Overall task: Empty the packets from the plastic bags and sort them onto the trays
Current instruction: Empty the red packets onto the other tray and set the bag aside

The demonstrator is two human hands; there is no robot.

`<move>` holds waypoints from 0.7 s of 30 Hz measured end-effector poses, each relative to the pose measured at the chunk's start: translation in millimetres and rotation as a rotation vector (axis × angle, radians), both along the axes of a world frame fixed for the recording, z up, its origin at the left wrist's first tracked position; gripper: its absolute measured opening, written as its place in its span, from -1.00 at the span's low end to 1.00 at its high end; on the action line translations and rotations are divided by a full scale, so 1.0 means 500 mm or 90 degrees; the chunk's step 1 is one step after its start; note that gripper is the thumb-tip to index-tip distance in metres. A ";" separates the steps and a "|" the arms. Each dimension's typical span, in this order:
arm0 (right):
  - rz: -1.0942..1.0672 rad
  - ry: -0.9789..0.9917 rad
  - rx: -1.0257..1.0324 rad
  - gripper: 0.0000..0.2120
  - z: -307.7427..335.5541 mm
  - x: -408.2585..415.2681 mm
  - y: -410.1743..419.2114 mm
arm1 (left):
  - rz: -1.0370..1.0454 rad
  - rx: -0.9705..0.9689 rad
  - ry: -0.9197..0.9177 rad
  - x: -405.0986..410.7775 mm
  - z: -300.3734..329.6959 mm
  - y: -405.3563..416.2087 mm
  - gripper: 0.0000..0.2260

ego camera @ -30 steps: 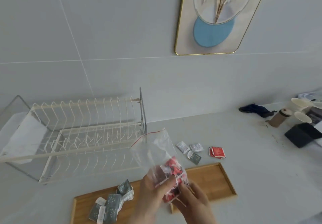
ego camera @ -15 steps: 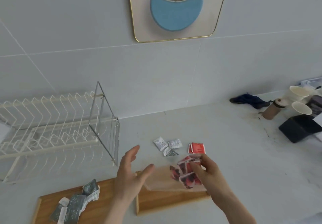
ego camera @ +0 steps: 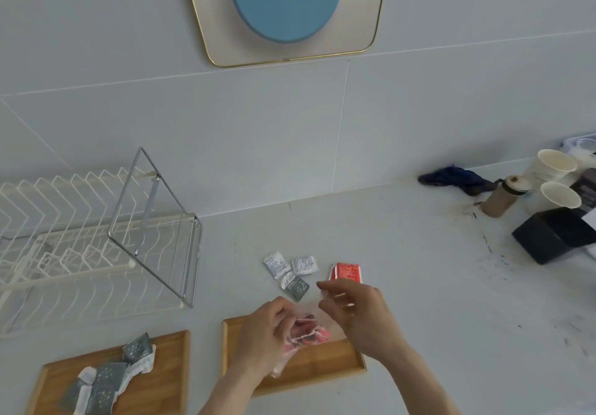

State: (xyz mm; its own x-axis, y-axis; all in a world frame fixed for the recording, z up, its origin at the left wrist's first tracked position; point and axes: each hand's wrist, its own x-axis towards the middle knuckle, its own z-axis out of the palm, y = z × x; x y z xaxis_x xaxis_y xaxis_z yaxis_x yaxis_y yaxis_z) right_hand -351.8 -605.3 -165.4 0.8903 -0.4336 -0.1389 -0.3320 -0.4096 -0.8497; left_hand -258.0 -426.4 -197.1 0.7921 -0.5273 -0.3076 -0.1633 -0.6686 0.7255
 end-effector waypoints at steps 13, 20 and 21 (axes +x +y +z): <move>0.037 0.001 -0.067 -0.90 -0.066 -0.041 -0.021 | -0.007 0.009 -0.003 -0.007 -0.002 0.000 -0.87; -0.022 -0.064 0.031 -0.92 -0.037 -0.025 -0.023 | 0.003 0.026 -0.005 -0.019 -0.005 -0.002 -0.85; -0.003 -0.061 0.042 -0.94 -0.035 -0.027 -0.021 | 0.011 0.018 0.004 -0.019 -0.005 -0.004 -0.86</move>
